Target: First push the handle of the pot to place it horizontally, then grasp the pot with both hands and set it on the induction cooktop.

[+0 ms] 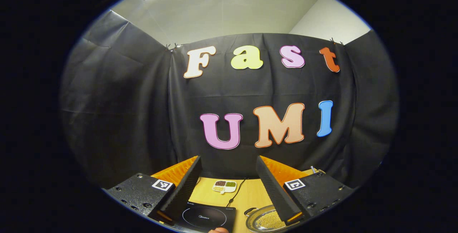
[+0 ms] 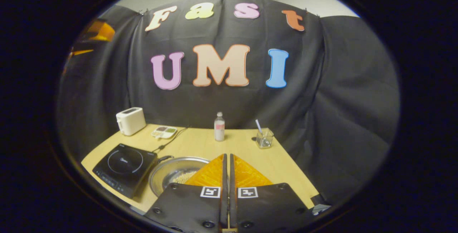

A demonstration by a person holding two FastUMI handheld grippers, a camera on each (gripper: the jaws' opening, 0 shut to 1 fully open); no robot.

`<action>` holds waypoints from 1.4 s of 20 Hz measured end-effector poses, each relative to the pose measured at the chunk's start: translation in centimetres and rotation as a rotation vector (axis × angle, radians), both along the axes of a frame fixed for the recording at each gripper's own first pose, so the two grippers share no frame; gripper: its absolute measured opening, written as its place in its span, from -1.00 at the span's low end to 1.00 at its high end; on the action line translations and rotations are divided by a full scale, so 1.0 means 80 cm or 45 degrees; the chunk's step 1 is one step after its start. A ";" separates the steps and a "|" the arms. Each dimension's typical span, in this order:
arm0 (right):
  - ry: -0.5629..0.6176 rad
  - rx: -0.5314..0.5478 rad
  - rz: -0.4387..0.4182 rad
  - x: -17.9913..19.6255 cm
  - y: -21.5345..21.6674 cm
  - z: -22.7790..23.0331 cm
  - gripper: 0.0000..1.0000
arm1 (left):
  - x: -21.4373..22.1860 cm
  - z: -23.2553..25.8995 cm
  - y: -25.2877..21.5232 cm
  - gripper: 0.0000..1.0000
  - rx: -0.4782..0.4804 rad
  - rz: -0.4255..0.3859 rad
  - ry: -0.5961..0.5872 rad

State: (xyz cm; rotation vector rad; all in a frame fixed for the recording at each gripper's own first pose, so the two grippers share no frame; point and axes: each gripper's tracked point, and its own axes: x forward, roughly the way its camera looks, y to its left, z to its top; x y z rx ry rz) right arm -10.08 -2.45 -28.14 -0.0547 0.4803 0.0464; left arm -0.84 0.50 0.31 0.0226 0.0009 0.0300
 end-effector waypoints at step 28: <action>0.665 -0.047 0.273 -0.100 0.020 -0.246 -0.95 | -0.023 -0.010 0.043 0.95 0.018 0.140 0.036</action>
